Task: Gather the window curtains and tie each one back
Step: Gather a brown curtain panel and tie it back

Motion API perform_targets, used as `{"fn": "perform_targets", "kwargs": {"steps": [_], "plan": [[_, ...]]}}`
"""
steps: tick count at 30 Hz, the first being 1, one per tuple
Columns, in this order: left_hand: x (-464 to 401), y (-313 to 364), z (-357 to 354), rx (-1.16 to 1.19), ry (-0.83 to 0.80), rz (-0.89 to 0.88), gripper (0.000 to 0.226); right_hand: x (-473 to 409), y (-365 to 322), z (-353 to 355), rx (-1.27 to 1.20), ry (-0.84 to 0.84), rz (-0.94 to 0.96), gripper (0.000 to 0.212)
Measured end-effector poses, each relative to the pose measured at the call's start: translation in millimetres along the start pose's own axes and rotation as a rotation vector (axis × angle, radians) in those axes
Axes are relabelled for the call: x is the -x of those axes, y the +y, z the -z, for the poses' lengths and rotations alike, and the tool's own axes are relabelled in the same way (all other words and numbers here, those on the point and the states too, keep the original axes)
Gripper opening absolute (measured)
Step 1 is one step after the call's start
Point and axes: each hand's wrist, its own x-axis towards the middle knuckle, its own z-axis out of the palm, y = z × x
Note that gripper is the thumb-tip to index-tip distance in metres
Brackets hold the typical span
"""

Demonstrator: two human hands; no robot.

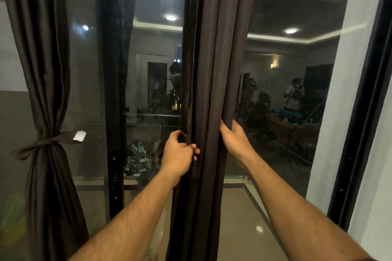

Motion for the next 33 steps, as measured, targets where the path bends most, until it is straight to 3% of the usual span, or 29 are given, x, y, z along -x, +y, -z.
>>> {"fn": "perform_targets", "kwargs": {"steps": [2, 5, 6, 9, 12, 16, 19, 21, 23, 26, 28, 31, 33], "plan": [[2.5, 4.1, -9.4, 0.012, -0.071, -0.032, 0.057, 2.0, -0.5, -8.9, 0.012, -0.027, -0.022, 0.053], [13.3, 6.3, -23.8, 0.007, -0.139, -0.047, 0.050, 1.3, 0.9, -14.3, 0.042, -0.057, -0.071, 0.103], [17.6, 6.7, -28.7, 0.018, -0.145, -0.036, 0.047, 1.1, 1.0, -13.8, 0.009, -0.084, -0.076, 0.106], [26.6, 7.6, -41.3, 0.085, -0.141, -0.003, 0.036, 7.8, 0.5, -13.6, -0.152, -0.150, -0.031, 0.081], [26.0, 10.1, -46.5, 0.193, -0.233, -0.045, 0.050, 10.2, 4.0, -5.7, -0.348, -0.198, -0.005, 0.085], [13.1, 10.3, -38.2, -0.142, -0.101, -0.193, 0.044, -2.1, 12.2, 16.4, -0.492, -0.291, -0.106, 0.099], [14.4, 13.1, -37.9, -0.320, 0.055, -0.215, 0.022, -7.7, 6.8, 27.8, -0.491, -0.408, -0.109, 0.086], [17.4, 13.2, -43.6, -0.377, 0.089, -0.231, 0.009, -13.7, 4.2, 25.0, -0.429, -0.333, -0.107, 0.061], [23.0, 14.7, -49.0, -0.384, 0.091, -0.233, 0.007, -24.4, 3.1, 11.0, -0.264, -0.114, -0.121, 0.036], [23.5, 16.9, -45.3, -0.362, 0.113, -0.207, 0.010, -43.7, 12.0, -4.8, -0.117, 0.075, -0.147, 0.021], [24.4, 17.0, -37.5, -0.314, 0.069, -0.190, 0.009, -53.2, 21.3, -5.0, -0.128, -0.022, -0.296, 0.027], [24.9, 19.0, -26.4, -0.227, -0.036, -0.158, 0.010, -53.8, 24.1, -3.9, -0.113, -0.347, -0.546, 0.048], [24.7, 23.5, -22.9, -0.173, -0.105, -0.133, 0.011, -54.6, 25.6, -7.6, -0.052, -0.482, -0.568, 0.054]]}}
